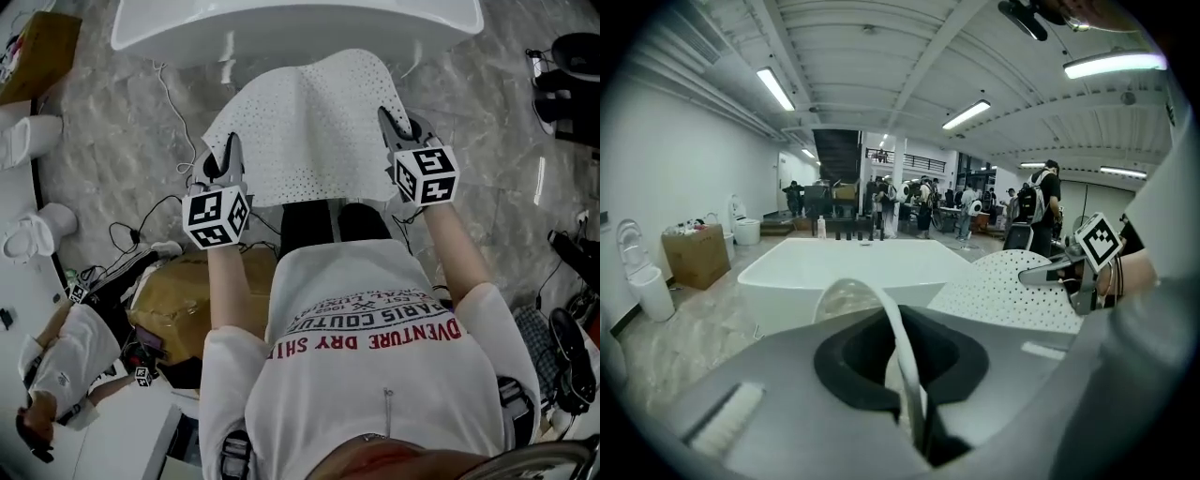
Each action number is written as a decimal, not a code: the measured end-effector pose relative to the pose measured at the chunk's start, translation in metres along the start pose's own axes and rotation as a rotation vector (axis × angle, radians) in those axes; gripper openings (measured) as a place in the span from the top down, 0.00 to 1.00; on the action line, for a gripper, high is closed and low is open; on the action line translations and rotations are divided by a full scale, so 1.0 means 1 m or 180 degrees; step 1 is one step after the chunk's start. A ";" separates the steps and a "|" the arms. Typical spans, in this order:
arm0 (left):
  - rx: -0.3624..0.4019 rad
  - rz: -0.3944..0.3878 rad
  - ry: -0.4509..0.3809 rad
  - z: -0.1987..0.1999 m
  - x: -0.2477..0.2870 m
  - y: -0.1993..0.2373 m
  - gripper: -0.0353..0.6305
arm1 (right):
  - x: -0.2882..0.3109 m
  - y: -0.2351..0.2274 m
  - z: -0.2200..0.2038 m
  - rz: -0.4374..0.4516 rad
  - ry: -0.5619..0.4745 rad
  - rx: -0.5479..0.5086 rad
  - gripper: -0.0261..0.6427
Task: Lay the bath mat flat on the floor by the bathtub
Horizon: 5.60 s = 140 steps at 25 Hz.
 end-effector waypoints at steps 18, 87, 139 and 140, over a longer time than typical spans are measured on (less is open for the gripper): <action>0.0179 -0.0319 0.0215 -0.097 0.272 0.158 0.92 | 0.292 -0.035 -0.072 -0.0384 0.0398 0.0224 0.94; -0.0021 0.0150 0.0852 -0.388 0.589 0.221 0.93 | 0.587 -0.157 -0.349 -0.0674 0.0734 0.0106 0.94; 0.0685 -0.0472 -0.1568 0.192 -0.086 -0.014 0.93 | -0.100 0.069 0.180 -0.0487 -0.1748 -0.0815 0.95; 0.0695 -0.0469 -0.1610 0.188 -0.093 -0.015 0.93 | -0.105 0.074 0.177 -0.0492 -0.1765 -0.0820 0.95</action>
Point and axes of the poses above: the fingertips, and each gripper's own axes: x forward along the fingers, y to its left, z out of its top, the point moved 8 cm from there along -x, backward along the fingers, and after that the axes turned 9 degrees about y, right-handed, at the moved point
